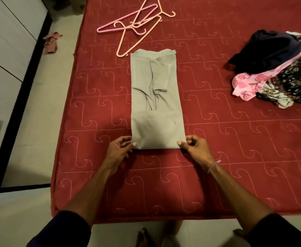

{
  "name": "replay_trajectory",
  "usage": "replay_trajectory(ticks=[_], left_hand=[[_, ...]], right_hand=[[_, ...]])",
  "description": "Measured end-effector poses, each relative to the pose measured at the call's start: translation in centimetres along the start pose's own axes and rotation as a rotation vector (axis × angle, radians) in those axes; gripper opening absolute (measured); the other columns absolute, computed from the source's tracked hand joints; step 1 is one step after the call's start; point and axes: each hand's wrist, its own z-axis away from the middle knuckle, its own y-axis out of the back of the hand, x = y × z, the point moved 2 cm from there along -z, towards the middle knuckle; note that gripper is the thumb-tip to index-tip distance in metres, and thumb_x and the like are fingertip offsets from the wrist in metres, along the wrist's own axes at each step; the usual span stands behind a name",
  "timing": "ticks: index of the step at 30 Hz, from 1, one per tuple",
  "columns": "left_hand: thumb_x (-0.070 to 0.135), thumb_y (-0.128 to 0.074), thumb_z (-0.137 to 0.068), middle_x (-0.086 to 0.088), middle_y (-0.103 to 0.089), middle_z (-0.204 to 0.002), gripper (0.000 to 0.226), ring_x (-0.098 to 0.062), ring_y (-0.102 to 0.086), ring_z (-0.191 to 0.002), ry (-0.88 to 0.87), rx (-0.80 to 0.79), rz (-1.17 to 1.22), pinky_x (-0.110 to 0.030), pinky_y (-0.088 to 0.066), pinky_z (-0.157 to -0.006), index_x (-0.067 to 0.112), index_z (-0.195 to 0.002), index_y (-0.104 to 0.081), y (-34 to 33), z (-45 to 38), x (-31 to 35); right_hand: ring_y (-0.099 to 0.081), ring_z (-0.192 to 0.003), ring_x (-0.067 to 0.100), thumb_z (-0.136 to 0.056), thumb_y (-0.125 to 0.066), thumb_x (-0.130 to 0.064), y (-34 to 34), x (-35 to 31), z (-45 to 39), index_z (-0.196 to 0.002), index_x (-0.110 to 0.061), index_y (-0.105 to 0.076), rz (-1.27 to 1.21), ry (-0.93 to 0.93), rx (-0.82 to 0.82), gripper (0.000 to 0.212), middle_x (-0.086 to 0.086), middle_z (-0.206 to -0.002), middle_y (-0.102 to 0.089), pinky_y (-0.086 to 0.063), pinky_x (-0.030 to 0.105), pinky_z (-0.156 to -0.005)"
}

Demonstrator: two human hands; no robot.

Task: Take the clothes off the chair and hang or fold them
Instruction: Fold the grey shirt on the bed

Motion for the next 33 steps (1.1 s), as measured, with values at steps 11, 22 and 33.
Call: replay_trajectory(ticks=[11, 22, 33], left_hand=[[0.016, -0.069, -0.093, -0.005, -0.070, -0.085, 0.005, -0.014, -0.061, -0.076, -0.172, 0.222, -0.160, -0.033, -0.053, -0.070, 0.016, -0.088, -0.068, -0.1, 1.6, -1.9], [0.027, -0.065, -0.096, 0.006, -0.062, -0.077, 0.010, -0.008, -0.056, -0.067, -0.219, 0.264, -0.529, -0.025, -0.040, -0.057, 0.018, -0.092, -0.063, -1.1, 6.6, -4.9], [0.039, -0.078, -0.083, 0.001, -0.062, -0.064, 0.038, -0.015, -0.053, -0.052, -0.052, 0.121, -0.267, -0.028, -0.045, -0.052, 0.002, -0.079, -0.068, -1.1, 6.0, -4.3]], right_hand=[[-0.043, -0.053, 0.003, -0.096, -0.066, -0.015, 1.0, 1.1, 1.7, -0.095, -0.004, -0.062, 0.107, 0.095, 0.023, 0.011, -0.002, -0.070, -0.055, -0.036, 0.013, -0.049], [-0.060, -0.062, 0.020, -0.081, -0.072, -0.027, -0.2, 4.3, 8.1, -0.073, -0.013, -0.062, 0.265, -0.025, 0.302, 0.019, 0.000, -0.064, -0.067, -0.040, 0.027, -0.054], [-0.065, -0.066, 0.016, -0.076, -0.069, -0.070, -0.4, 3.1, 7.3, -0.077, -0.017, -0.068, 0.293, -0.013, 0.185, 0.054, -0.003, -0.070, -0.071, -0.053, 0.032, -0.064]])
